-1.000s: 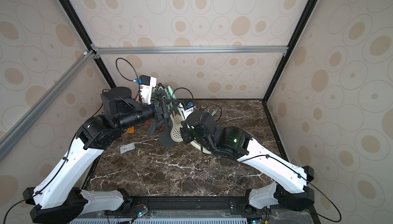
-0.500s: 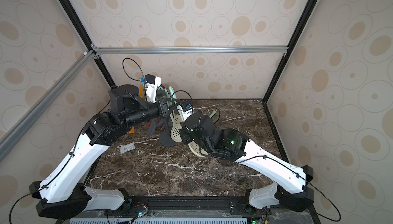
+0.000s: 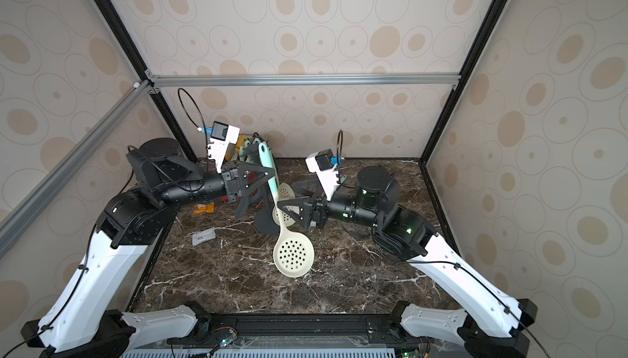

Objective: Hang the skimmer on the kitchen utensil rack
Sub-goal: Pick up the skimmer from the center of the board.

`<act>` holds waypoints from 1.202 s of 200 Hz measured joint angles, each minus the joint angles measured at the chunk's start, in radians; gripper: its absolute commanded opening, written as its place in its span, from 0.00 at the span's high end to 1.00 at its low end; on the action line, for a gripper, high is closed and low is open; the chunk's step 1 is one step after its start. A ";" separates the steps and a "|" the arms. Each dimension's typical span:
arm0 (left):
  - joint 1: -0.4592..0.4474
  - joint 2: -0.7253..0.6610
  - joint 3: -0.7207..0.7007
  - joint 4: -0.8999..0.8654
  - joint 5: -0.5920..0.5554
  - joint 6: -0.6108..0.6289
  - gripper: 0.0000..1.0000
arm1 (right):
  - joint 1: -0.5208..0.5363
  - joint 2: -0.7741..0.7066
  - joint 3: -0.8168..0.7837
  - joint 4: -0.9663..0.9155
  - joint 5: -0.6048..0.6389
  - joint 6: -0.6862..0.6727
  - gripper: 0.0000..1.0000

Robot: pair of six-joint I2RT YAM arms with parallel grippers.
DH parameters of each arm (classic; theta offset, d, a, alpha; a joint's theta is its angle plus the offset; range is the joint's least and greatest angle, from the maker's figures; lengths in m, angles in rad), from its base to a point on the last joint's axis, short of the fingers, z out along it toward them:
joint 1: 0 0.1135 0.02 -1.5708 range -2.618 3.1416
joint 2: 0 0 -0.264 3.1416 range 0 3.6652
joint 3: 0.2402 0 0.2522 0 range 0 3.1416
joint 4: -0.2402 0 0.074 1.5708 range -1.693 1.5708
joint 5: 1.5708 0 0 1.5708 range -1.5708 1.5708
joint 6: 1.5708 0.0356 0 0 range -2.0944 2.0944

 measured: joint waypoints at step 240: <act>-0.003 -0.225 -0.400 0.051 -0.318 -0.011 0.35 | 0.184 0.159 0.021 -0.089 0.543 0.118 1.00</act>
